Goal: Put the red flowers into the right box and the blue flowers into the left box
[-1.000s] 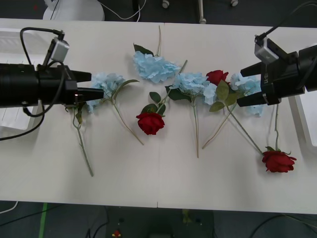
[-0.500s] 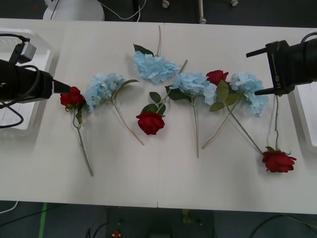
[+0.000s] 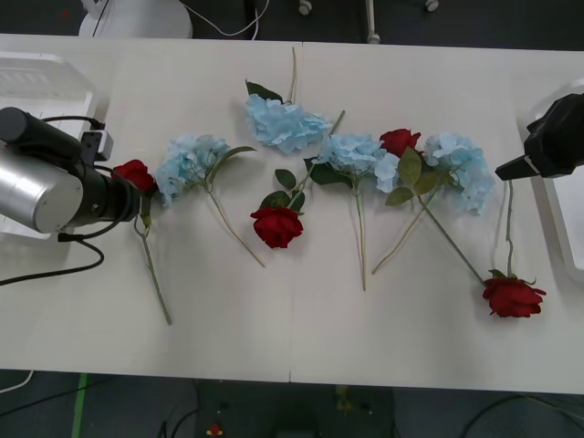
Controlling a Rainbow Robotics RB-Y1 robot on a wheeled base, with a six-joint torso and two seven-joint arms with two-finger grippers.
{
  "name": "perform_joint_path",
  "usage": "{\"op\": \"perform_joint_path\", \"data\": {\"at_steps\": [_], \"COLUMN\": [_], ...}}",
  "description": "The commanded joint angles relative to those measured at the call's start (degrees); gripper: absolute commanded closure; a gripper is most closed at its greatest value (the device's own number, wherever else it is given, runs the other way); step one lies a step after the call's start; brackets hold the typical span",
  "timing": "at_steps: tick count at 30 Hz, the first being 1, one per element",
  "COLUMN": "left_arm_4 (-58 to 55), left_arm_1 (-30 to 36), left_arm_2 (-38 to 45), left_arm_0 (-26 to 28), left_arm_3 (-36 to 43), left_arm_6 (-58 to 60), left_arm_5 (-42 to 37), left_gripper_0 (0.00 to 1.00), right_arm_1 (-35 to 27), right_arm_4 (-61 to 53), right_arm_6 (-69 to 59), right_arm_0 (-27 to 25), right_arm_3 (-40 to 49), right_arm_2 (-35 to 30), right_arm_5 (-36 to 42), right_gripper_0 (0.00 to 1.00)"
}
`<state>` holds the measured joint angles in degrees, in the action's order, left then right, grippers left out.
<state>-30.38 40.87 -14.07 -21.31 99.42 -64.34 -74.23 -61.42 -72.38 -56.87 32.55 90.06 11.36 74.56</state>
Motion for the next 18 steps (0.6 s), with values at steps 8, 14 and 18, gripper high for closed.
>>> {"op": "perform_joint_path", "data": {"at_steps": [8,14,18], "left_arm_4": [4.1,4.1,5.5], "left_arm_1": [-5.4,-6.6,-7.7], "left_arm_2": [-3.5,-3.5,-4.6], "left_arm_0": [-2.1,-3.0,-3.8], "left_arm_3": [-10.4,-14.0,-17.6], "left_arm_6": [1.4,0.9,0.6], "left_arm_5": [7.5,9.2,11.7], "left_gripper_0": [0.0,0.01,0.49], "right_arm_1": [4.9,10.4,14.0], "right_arm_4": [9.1,15.7,19.6], "right_arm_6": [-19.1,-19.0,-19.0], "right_arm_0": [-5.7,-9.3,-12.2], "right_arm_3": [0.6,1.4,4.1], "right_arm_2": [-6.3,-11.0,-11.7], "right_arm_5": [4.0,8.0,9.5], "right_gripper_0": [0.0,0.0,0.0]}}
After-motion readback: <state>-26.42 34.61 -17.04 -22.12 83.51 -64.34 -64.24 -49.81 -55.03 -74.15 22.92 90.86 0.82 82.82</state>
